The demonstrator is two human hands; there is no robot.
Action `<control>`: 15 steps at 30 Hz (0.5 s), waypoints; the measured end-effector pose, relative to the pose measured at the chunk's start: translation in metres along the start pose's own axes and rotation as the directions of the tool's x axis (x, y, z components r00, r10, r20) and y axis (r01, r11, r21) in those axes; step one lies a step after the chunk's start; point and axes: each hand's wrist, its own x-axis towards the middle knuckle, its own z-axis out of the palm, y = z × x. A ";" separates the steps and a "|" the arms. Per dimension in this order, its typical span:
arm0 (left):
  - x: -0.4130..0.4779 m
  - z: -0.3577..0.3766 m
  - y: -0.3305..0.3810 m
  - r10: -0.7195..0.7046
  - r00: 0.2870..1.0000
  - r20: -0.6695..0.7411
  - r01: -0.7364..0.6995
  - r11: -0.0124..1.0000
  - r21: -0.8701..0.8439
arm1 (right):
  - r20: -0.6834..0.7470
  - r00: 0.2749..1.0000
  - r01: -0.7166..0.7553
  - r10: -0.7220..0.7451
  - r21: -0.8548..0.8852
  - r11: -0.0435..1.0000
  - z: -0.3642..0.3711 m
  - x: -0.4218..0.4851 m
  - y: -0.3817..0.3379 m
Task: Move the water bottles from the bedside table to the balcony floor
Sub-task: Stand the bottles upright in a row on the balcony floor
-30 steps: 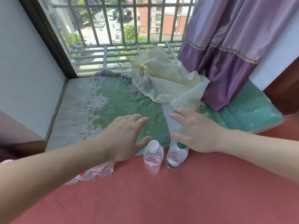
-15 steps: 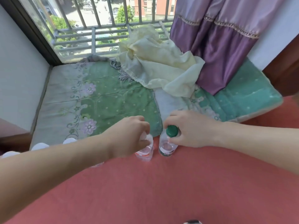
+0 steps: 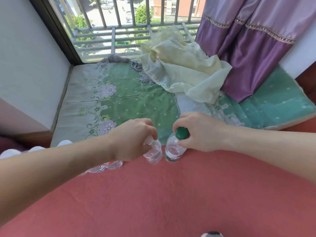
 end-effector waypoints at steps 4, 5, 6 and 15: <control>-0.015 -0.007 -0.014 0.021 1.000 0.018 -0.022 0.999 0.027 | -0.011 1.000 0.026 -0.026 -0.010 1.000 0.002 0.010 -0.013; -0.018 -0.008 -0.018 0.029 0.999 0.016 -0.029 0.999 0.027 | -0.014 0.999 0.033 -0.033 -0.012 0.999 0.002 0.012 -0.015; -0.022 -0.010 -0.022 0.035 0.999 0.011 -0.036 0.999 0.021 | -0.016 0.999 0.039 -0.039 -0.014 0.999 0.003 0.015 -0.019; -0.040 -0.008 -0.047 0.022 0.997 0.069 -0.023 1.000 0.021 | -0.018 0.997 0.070 -0.070 -0.019 0.997 0.015 0.035 -0.046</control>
